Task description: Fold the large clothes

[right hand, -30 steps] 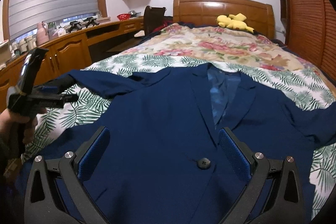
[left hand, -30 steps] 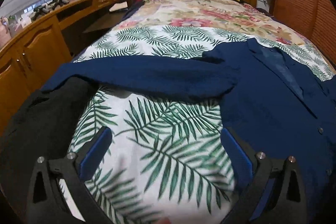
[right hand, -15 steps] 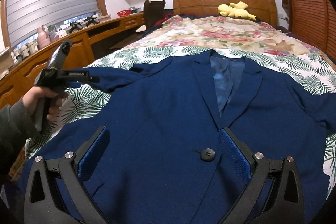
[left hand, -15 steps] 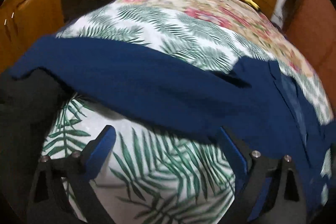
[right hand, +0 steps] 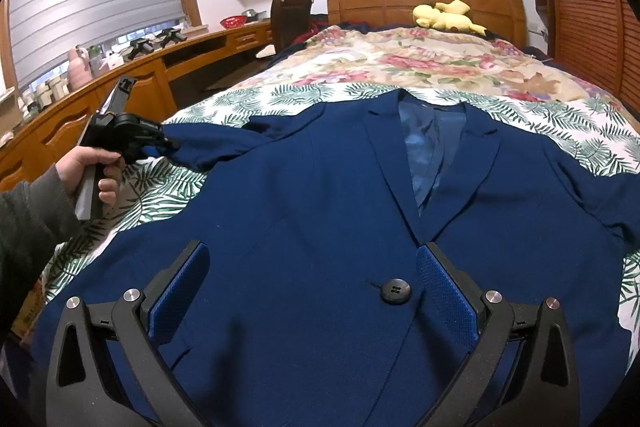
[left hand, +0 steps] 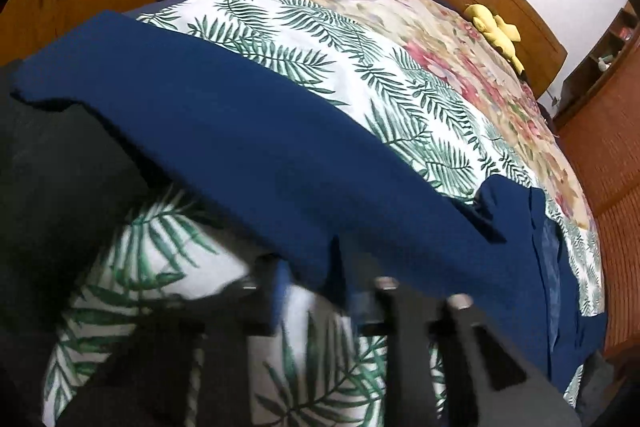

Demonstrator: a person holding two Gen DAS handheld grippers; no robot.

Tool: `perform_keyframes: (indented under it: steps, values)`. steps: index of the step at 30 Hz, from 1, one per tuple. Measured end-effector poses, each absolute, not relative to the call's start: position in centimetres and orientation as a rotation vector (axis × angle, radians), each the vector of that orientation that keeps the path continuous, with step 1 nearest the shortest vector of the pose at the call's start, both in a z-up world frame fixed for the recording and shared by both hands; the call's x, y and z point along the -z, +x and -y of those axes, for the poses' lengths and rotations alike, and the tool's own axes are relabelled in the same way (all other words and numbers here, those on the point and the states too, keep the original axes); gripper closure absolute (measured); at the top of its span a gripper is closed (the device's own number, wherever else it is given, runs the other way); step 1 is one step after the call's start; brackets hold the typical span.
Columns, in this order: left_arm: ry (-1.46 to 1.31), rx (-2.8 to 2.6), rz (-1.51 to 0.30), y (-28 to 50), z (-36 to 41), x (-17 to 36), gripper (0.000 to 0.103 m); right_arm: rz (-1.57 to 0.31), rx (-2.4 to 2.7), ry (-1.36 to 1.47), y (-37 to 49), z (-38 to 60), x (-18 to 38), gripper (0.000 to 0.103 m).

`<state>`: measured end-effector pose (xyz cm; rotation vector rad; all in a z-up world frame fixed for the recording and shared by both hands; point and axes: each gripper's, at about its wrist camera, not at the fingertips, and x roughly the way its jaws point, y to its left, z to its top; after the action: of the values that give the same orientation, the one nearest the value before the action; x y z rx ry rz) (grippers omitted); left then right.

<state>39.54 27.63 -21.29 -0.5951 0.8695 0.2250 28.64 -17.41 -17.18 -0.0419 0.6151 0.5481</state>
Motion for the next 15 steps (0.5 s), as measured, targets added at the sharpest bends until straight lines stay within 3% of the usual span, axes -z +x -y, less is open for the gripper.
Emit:
perform_keyframes:
  steps: [3,15]
  values:
    - [-0.574,-0.229,-0.854,39.8,-26.9,20.5,0.103,-0.608,-0.546,-0.047,28.6,17.5,17.2,0.0]
    - [-0.337,-0.123,-0.762,38.7,-17.6,10.0,0.103,-0.54,-0.547,-0.054,27.1,18.9,14.8,0.0]
